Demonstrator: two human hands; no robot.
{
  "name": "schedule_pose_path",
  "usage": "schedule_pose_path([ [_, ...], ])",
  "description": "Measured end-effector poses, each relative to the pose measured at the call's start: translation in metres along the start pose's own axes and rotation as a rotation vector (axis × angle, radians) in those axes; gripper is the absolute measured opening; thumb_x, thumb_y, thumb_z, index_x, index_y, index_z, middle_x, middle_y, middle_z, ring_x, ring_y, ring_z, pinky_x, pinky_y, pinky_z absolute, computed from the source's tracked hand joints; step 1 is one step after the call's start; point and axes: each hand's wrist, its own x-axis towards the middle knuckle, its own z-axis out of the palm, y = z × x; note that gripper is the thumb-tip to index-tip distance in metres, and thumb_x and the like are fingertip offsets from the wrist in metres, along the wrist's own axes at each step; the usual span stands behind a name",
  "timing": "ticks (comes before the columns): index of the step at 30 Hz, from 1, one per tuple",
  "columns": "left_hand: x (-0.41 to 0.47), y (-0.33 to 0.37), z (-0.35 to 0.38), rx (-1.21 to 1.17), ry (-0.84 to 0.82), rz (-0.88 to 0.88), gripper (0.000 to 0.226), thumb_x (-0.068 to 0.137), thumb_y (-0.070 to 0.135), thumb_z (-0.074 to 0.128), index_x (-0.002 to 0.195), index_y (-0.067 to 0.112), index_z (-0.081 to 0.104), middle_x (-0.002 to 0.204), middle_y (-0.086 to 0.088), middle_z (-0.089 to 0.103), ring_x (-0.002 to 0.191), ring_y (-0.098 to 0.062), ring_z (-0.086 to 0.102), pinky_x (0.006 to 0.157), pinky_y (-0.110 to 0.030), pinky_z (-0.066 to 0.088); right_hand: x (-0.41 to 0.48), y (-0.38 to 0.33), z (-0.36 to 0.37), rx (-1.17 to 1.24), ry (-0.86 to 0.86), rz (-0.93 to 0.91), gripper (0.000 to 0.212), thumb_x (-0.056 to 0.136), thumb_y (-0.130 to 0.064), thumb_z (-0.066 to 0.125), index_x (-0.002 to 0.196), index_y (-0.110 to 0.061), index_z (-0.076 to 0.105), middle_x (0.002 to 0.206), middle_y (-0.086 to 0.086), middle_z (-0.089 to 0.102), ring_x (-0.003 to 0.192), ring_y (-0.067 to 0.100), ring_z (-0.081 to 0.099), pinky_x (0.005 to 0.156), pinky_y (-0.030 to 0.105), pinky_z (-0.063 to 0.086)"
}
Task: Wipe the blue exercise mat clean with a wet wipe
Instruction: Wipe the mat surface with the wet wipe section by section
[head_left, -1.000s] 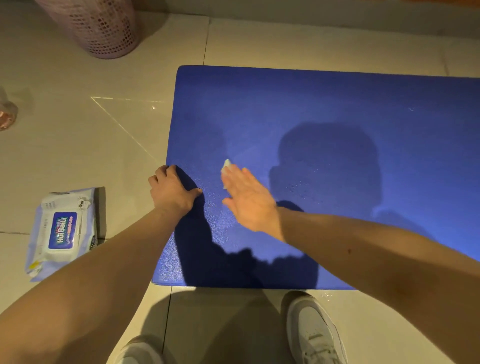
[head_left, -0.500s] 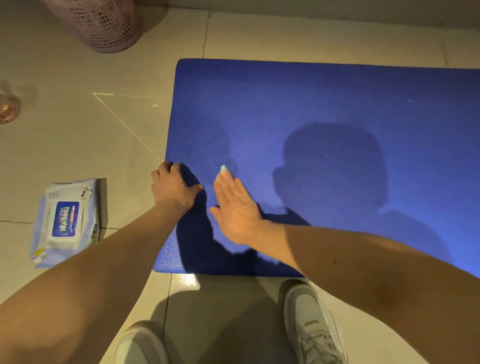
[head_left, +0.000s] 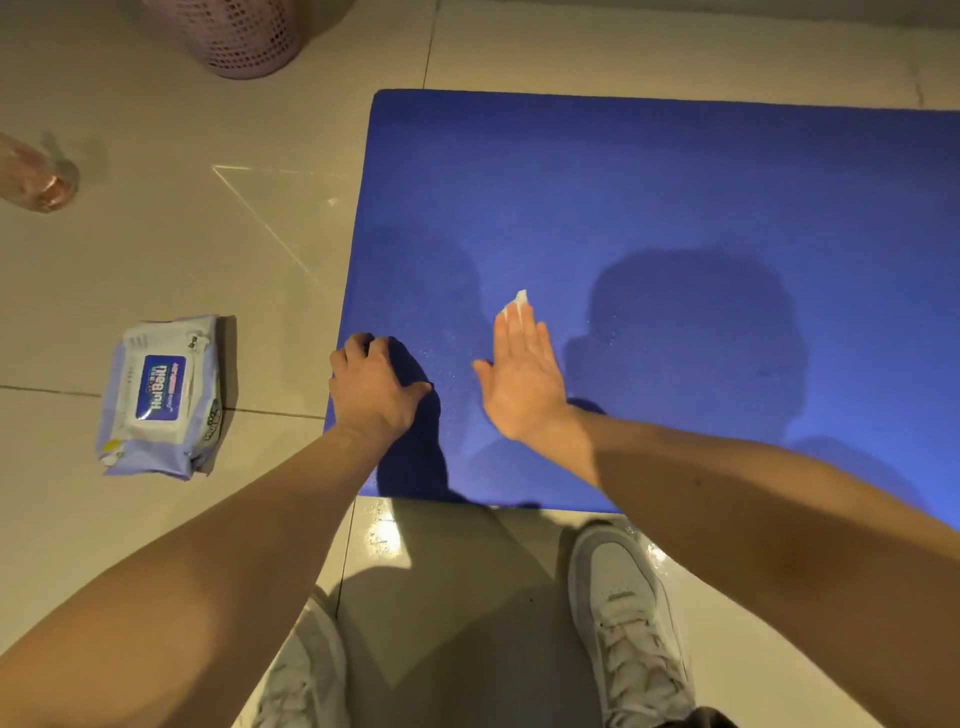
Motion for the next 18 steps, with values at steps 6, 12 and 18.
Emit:
schedule_pose_path([
  [6,-0.016,-0.005,0.007,0.059,-0.007,0.037,0.08,0.081,0.046,0.077,0.147,0.016,0.042,0.155,-0.009,0.03,0.138,-0.035,0.029,0.111,-0.046,0.035,-0.029,-0.02,0.016,-0.153,-0.018,-0.29,0.072,0.109,-0.045,0.018,0.16,0.0,-0.004,0.168,0.018,-0.013,0.156,0.031,-0.016,0.127,0.046,0.001],
  [12,-0.022,-0.01,0.008,0.073,-0.008,0.05,0.079,0.085,0.046,0.074,0.148,0.016,0.039,0.155,-0.007,0.029,0.139,-0.034,0.027,0.111,-0.046,0.033,-0.006,0.068,-0.012,-0.064,-0.037,0.013,0.072,0.109,-0.042,0.03,0.161,0.0,0.001,0.169,0.018,-0.009,0.157,0.03,-0.011,0.128,0.045,-0.001],
  [18,-0.037,-0.014,0.014,0.094,-0.011,0.054,0.078,0.083,0.045,0.076,0.147,0.017,0.041,0.154,-0.008,0.031,0.138,-0.035,0.028,0.111,-0.048,0.035,-0.035,0.012,0.008,-0.104,0.004,-0.007,0.073,0.11,-0.044,0.018,0.158,0.006,-0.005,0.167,0.024,-0.008,0.155,0.039,-0.013,0.127,0.048,0.006],
])
